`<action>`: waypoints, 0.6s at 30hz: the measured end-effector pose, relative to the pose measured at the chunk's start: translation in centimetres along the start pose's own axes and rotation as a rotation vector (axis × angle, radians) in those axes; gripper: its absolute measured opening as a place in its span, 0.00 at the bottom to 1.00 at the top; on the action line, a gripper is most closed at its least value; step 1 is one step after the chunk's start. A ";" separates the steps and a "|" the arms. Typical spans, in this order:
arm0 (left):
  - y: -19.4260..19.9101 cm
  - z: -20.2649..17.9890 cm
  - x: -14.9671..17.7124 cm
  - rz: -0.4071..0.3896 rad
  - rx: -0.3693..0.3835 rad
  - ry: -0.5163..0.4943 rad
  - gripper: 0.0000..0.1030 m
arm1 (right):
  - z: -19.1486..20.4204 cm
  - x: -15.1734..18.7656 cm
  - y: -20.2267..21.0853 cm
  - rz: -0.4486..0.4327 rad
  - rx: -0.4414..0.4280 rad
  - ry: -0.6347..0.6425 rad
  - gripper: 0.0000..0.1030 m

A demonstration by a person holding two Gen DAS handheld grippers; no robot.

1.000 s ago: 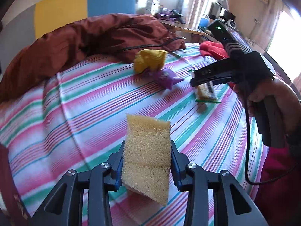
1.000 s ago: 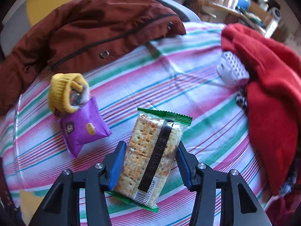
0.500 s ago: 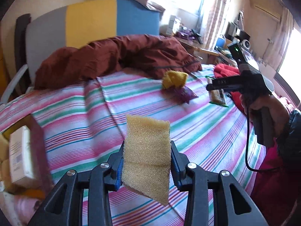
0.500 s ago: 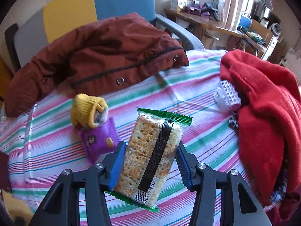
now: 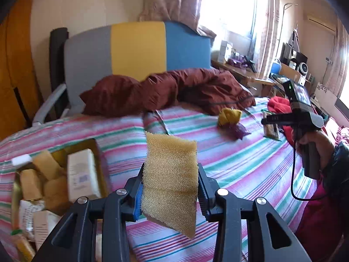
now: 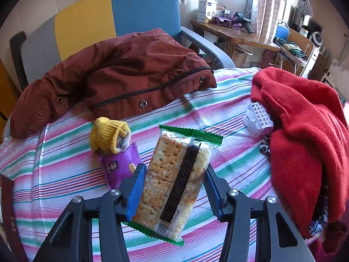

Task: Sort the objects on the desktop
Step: 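Carry the sponge and cracker packet over the gold tray with both tools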

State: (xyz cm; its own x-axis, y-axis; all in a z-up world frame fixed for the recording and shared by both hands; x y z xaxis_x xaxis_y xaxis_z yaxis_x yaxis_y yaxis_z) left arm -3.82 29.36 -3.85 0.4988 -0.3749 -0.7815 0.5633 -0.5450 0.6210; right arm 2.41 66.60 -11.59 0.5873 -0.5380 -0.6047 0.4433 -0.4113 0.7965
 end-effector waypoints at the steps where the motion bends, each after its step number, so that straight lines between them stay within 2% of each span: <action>1: 0.4 0.3 -0.1 -0.008 -0.010 -0.002 0.39 | 0.0 0.0 0.0 -0.001 0.001 0.003 0.51; 8: 3.0 2.9 -0.2 -0.041 -0.072 0.026 0.39 | 0.8 -0.1 0.6 -0.030 -0.005 0.029 0.51; 18: 4.8 6.7 1.4 -0.032 -0.144 0.081 0.39 | 1.6 -0.7 2.0 -0.092 -0.038 0.042 0.51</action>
State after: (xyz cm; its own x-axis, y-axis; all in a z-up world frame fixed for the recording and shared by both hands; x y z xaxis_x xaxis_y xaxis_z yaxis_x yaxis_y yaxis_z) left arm -4.83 21.23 -2.39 0.5272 -0.2938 -0.7973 0.6656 -0.4405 0.6024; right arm 1.81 65.00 -9.54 0.5703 -0.4680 -0.6750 0.5213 -0.4289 0.7378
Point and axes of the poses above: each gripper's, at about its wrist camera, not at the fingertips, and y roughly against the way its jaws point, z to its left, x to its underside, the point moved 8 cm from there along -y, roughly the way its jaws point, and after that the axes turned 3 degrees about -z, right-handed, at the moved point
